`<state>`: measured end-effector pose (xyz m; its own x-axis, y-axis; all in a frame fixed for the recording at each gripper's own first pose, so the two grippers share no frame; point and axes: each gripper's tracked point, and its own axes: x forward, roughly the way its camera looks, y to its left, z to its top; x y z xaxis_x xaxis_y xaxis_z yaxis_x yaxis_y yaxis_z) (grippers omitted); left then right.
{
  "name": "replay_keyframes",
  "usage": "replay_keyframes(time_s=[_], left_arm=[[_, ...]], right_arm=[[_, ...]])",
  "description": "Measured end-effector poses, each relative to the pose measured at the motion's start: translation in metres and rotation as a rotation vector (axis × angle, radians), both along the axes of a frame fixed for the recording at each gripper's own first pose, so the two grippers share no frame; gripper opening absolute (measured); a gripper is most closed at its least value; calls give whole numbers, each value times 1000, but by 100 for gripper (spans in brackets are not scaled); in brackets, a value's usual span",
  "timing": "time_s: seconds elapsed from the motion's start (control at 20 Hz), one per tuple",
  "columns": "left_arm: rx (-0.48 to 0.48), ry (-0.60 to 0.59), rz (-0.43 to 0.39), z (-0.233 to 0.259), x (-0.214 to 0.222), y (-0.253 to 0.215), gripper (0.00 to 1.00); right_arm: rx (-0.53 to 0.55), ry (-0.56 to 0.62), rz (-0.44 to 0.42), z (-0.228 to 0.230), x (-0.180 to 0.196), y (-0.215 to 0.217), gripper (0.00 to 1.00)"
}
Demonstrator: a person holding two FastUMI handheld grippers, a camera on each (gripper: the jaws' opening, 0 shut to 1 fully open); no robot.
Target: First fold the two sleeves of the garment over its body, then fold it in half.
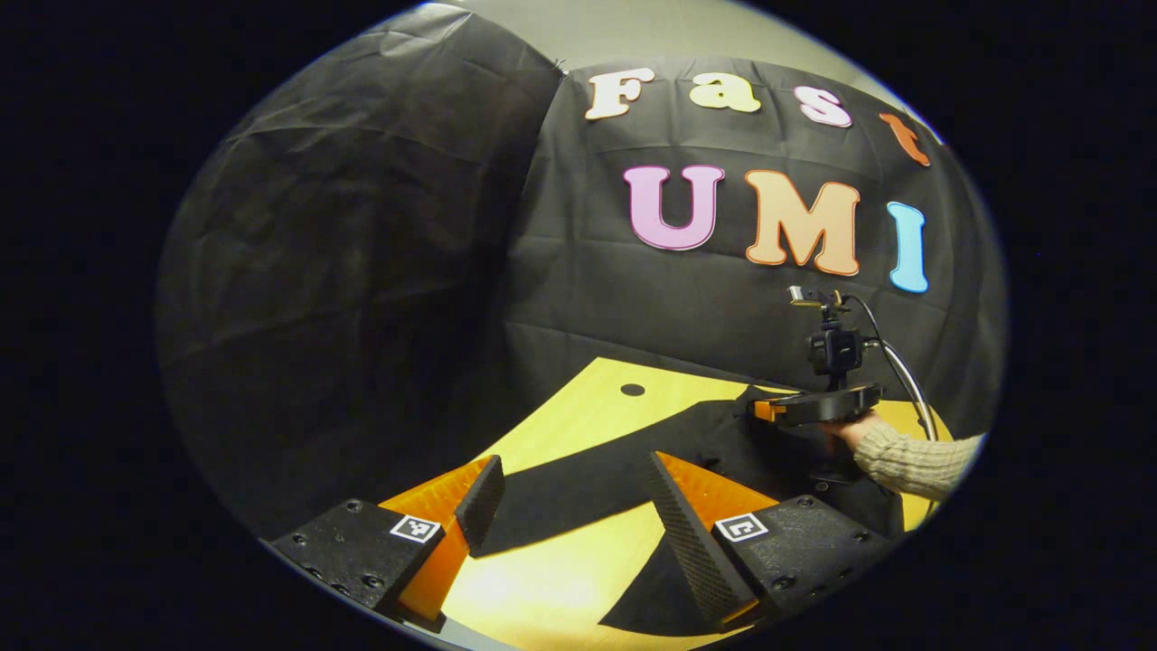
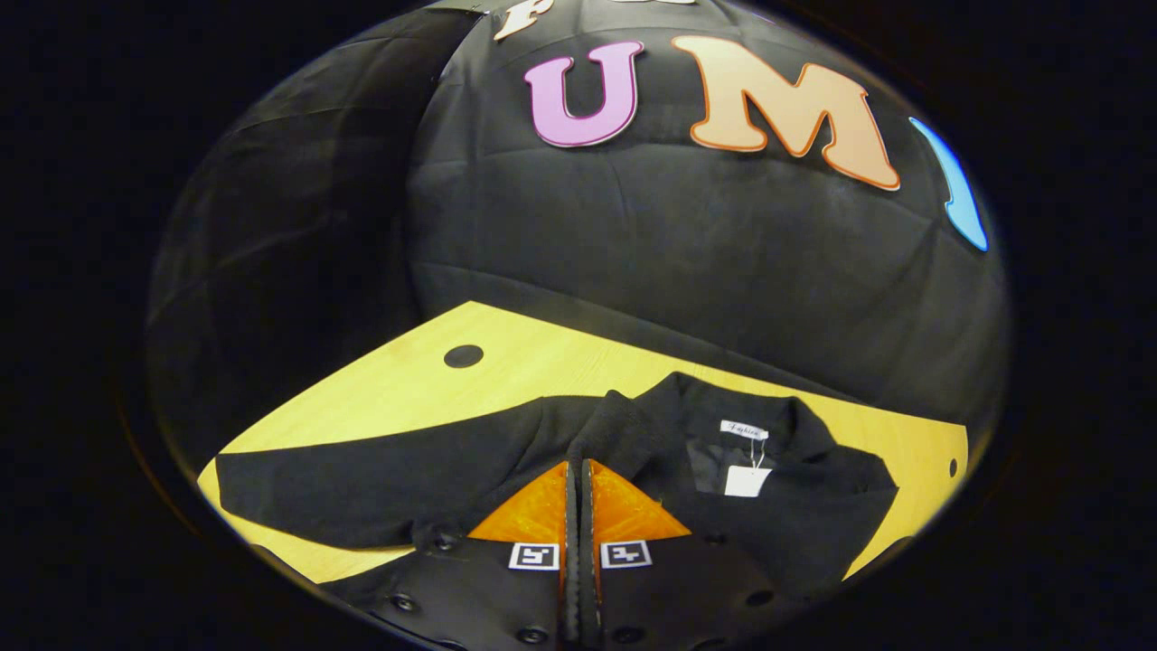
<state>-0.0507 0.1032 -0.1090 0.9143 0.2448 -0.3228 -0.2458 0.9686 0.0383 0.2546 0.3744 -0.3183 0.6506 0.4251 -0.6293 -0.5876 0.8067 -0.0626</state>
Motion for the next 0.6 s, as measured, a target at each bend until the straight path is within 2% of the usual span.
replay_keyframes(time_s=[0.1,0.25,0.35,0.45,0.5,0.6], left_arm=[[-1,12,13,-6,-5,3,95],[16,46,12,-18,-9,6,95],[16,50,13,-18,-8,8,95],[8,51,11,-21,-6,7,95],[6,52,8,-24,-5,6,95],[8,57,1,-30,-1,5,95]], right_arm=[[0,42,3,-17,-2,2,2],[7,85,13,-32,-5,4,9],[21,99,29,-37,-7,7,8],[52,120,42,-37,-11,14,25],[60,132,43,-37,-12,14,29],[68,158,42,-36,-17,12,52]])
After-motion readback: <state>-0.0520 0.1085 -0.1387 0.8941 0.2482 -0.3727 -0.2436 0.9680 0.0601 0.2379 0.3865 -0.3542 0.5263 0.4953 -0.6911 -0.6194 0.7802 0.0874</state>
